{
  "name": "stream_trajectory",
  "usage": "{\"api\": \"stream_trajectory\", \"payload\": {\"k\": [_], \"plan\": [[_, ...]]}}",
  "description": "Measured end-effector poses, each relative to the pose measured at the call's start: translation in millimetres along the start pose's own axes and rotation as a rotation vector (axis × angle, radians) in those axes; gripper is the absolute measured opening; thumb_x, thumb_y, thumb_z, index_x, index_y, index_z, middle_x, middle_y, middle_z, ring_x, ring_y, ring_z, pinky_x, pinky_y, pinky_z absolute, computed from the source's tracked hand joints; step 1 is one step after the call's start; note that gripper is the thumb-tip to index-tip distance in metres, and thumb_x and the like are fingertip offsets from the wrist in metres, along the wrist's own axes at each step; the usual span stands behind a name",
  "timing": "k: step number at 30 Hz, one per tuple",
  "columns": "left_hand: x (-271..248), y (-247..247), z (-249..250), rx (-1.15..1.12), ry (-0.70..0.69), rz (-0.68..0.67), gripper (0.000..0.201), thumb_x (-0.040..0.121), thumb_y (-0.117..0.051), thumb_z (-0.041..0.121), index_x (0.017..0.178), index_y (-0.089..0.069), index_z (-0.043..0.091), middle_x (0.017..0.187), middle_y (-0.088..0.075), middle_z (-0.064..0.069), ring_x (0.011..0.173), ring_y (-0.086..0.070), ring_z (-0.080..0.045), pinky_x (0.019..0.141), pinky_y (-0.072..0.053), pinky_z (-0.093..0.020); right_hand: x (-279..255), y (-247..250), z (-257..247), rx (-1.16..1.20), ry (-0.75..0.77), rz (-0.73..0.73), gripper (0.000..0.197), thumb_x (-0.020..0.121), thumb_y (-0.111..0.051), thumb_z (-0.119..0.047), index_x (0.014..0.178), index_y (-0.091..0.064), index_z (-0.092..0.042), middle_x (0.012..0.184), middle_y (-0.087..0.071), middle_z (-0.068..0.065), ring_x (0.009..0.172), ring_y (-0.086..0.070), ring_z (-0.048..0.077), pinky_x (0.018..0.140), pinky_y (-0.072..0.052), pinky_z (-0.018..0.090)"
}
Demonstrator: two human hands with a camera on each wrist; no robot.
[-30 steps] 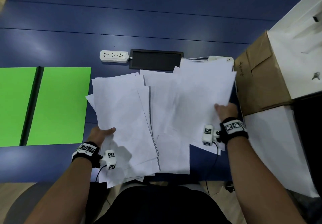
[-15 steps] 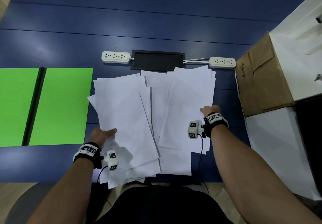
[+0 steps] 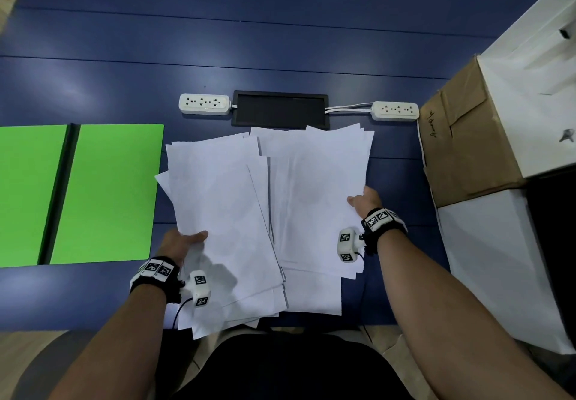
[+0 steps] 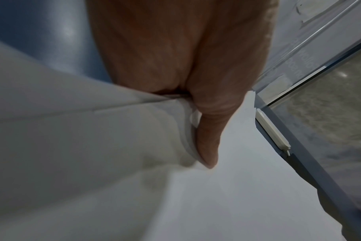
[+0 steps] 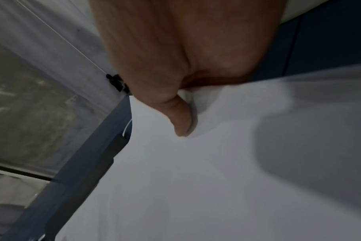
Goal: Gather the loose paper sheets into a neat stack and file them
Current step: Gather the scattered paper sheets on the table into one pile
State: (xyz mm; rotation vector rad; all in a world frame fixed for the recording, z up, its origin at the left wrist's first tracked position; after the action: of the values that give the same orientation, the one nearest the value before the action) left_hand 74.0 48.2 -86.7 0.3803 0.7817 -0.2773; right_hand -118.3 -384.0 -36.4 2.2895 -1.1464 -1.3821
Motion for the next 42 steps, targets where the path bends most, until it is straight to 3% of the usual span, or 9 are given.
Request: {"api": "stream_trajectory", "payload": {"k": [6,13,20,25,30,35,38,40,42], "plan": [[-4,-2,1,-0.001,-0.001,-0.014,0.031,0.085,-0.079,0.002,0.114,-0.070,-0.002,0.100,-0.074,-0.017,0.092,-0.069,-0.033,0.087,-0.053,-0.042,-6,-35,6,0.103,-0.033,-0.134,0.059,0.071,-0.086,-0.017,0.123,-0.063,-0.005,0.119,-0.069,0.005,0.111,-0.065,0.025,0.095,-0.048,0.032],[-5,-2,-2,-0.022,0.008,-0.022,0.031,0.084,-0.079,0.000,0.113,-0.071,-0.001,0.107,-0.074,-0.022,0.092,-0.069,-0.034,0.094,-0.055,-0.053,-8,-42,1,-0.025,-0.022,-0.039,0.038,0.077,-0.079,-0.006,0.112,-0.064,-0.004,0.111,-0.069,0.006,0.094,-0.063,0.023,0.086,-0.050,0.030],[-6,1,-1,0.016,0.038,-0.034,0.016,0.081,-0.082,0.003,0.094,-0.073,0.009,0.095,-0.075,-0.011,0.100,-0.070,-0.036,0.099,-0.053,-0.052,-4,42,-15,-0.089,0.091,0.225,0.034,0.078,-0.075,-0.008,0.109,-0.068,0.003,0.106,-0.072,0.019,0.097,-0.070,0.033,0.081,-0.055,0.034],[-7,3,-2,0.020,0.051,-0.032,0.034,0.080,-0.084,0.007,0.111,-0.073,0.000,0.102,-0.077,-0.018,0.102,-0.072,-0.041,0.095,-0.056,-0.056,-10,102,-29,0.057,0.206,0.378,0.032,0.078,-0.074,-0.005,0.108,-0.070,0.005,0.095,-0.069,0.010,0.091,-0.068,0.023,0.077,-0.049,0.028],[-15,1,4,0.023,0.053,-0.016,0.038,0.081,-0.083,0.006,0.116,-0.071,-0.001,0.106,-0.076,-0.019,0.102,-0.072,-0.039,0.094,-0.056,-0.057,-11,120,-38,0.252,0.180,0.309,0.025,0.081,-0.079,-0.012,0.070,-0.058,-0.003,0.081,-0.061,0.009,0.071,-0.058,0.021,0.068,-0.045,0.033],[-33,-3,20,0.096,0.041,0.005,0.026,0.084,-0.081,0.007,0.107,-0.071,-0.001,0.108,-0.073,-0.018,0.084,-0.066,-0.026,0.080,-0.049,-0.034,-30,66,-59,0.470,0.256,0.054,0.035,0.077,-0.076,0.006,0.111,-0.068,0.003,0.099,-0.071,0.009,0.077,-0.068,0.021,0.075,-0.058,0.030],[-26,4,16,0.012,0.088,-0.008,0.067,0.075,-0.086,0.046,0.122,-0.070,0.001,0.127,-0.070,-0.017,0.103,-0.069,-0.031,0.089,-0.051,-0.038,-49,0,-66,0.458,0.228,-0.120,0.040,0.075,-0.073,0.014,0.113,-0.068,0.005,0.103,-0.072,0.014,0.086,-0.069,0.025,0.085,-0.057,0.036],[15,16,-17,-0.076,0.163,-0.028,0.108,0.064,-0.071,0.086,0.145,-0.056,0.015,0.150,-0.056,-0.011,0.133,-0.055,-0.035,0.110,-0.043,-0.052,-57,-43,-64,0.416,0.184,-0.223,0.044,0.073,-0.074,0.015,0.116,-0.067,0.004,0.109,-0.072,0.015,0.097,-0.069,0.028,0.096,-0.054,0.042],[19,17,-20,-0.203,0.243,-0.068,0.114,0.057,-0.054,0.101,0.145,-0.057,0.029,0.150,-0.057,-0.010,0.134,-0.056,-0.036,0.113,-0.041,-0.058,-63,-80,-58,0.366,0.151,-0.305,0.045,0.074,-0.073,0.016,0.116,-0.067,0.002,0.109,-0.072,0.014,0.100,-0.068,0.028,0.097,-0.053,0.041]]}}
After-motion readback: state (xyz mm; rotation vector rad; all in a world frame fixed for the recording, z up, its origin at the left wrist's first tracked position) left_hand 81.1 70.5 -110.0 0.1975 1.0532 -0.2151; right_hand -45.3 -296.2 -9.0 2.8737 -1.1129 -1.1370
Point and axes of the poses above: each hand's wrist, its own x-axis towards the middle knuckle, its own y-axis out of the back of the hand, z = x × y, the point moved 4 cm from there along x, towards the middle knuckle
